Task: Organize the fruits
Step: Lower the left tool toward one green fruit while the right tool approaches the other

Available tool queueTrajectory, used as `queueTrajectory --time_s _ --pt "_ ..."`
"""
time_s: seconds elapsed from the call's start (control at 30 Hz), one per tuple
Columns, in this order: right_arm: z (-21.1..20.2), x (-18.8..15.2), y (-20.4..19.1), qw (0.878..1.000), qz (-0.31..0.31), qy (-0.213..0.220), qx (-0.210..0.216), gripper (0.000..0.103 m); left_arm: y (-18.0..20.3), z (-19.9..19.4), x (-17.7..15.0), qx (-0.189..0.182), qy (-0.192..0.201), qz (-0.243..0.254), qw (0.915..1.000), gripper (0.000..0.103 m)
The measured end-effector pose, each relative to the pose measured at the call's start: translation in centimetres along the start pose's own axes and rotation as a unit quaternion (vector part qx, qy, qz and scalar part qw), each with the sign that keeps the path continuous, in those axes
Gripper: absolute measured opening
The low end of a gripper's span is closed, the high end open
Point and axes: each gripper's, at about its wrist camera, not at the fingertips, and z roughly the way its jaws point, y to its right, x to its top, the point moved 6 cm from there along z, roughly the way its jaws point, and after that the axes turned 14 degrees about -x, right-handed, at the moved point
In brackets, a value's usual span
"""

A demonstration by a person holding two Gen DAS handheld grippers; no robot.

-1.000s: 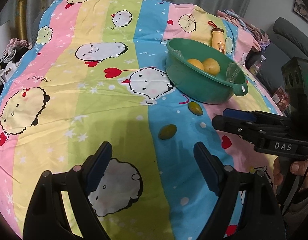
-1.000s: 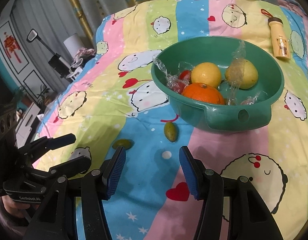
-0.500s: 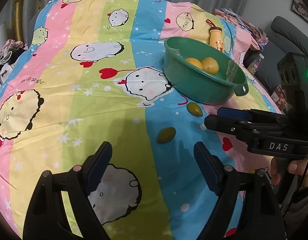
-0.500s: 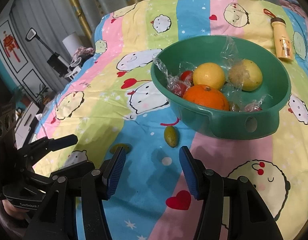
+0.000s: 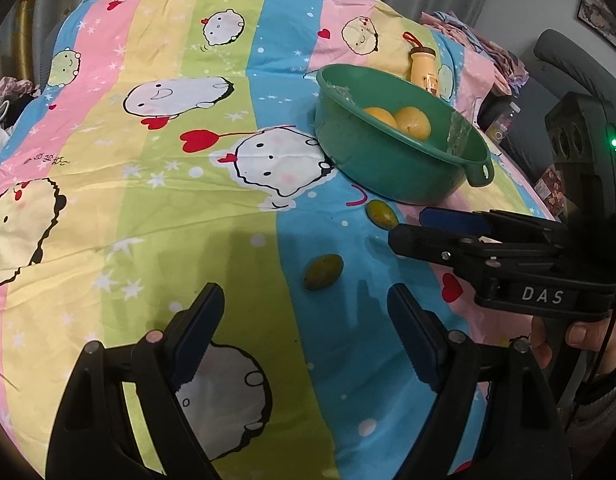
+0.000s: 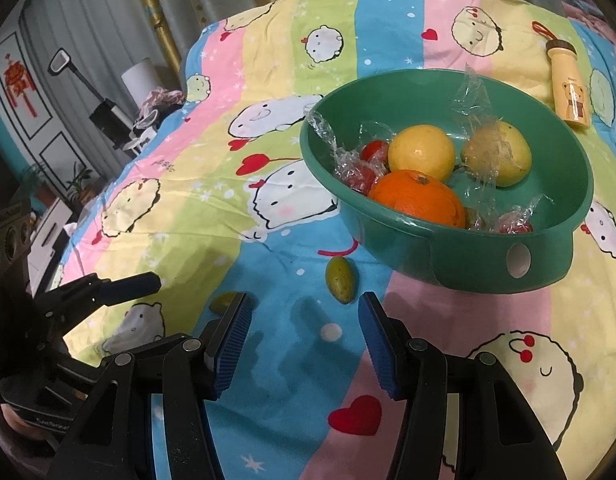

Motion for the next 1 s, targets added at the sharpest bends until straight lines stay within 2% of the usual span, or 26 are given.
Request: queueTrajectory --time_s 0.47,1.0 --pt "0.9 0.1 -0.1 0.999 -0.023 0.008 -0.038 0.056 0.2 1.5 0.5 -0.006 -0.012 0.013 0.9998 0.084" --pt "1.6 0.2 0.5 0.998 -0.026 0.011 -0.059 0.056 0.1 2.8 0.8 -0.011 -0.024 0.021 0.9994 0.082"
